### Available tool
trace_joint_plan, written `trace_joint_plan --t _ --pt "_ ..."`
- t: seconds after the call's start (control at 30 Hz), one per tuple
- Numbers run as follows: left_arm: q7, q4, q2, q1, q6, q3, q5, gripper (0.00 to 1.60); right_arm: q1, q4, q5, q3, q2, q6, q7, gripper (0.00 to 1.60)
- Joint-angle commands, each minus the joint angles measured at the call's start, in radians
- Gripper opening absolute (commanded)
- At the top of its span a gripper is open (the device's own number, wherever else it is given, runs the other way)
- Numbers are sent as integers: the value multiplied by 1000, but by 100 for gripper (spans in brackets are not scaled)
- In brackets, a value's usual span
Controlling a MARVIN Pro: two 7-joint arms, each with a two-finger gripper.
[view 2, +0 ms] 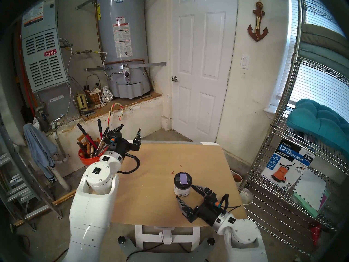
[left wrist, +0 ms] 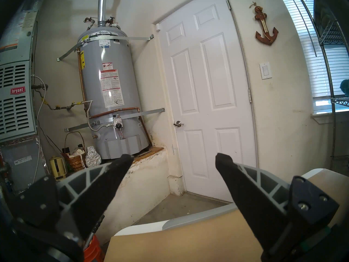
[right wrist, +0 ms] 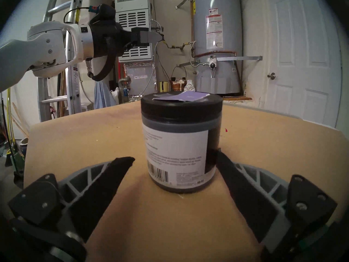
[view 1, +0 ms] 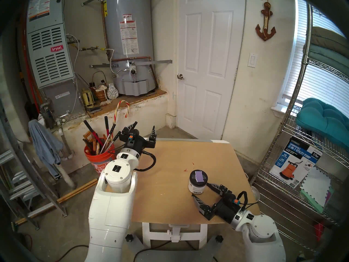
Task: Open paint jar
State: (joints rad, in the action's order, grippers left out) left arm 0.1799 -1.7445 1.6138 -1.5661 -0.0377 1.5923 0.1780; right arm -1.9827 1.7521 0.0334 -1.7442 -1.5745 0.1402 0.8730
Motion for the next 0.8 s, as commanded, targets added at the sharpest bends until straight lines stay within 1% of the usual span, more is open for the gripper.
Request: trace_joint_plan --t 0.0,0.13,0.4,0.77 --pt "-1 -22 -1 9 2 0 1 160 40 14 -4 35 -22 -13 0 160" --pt "-1 -22 -1 9 3 0 1 160 49 24 5 55 -11 -12 11 160" --pt "-1 -22 -1 9 3 0 1 160 82 45 31 85 -4 -43 22 160" --pt "-1 -22 -1 9 2 0 1 160 128 2 86 124 -20 -54 21 160"
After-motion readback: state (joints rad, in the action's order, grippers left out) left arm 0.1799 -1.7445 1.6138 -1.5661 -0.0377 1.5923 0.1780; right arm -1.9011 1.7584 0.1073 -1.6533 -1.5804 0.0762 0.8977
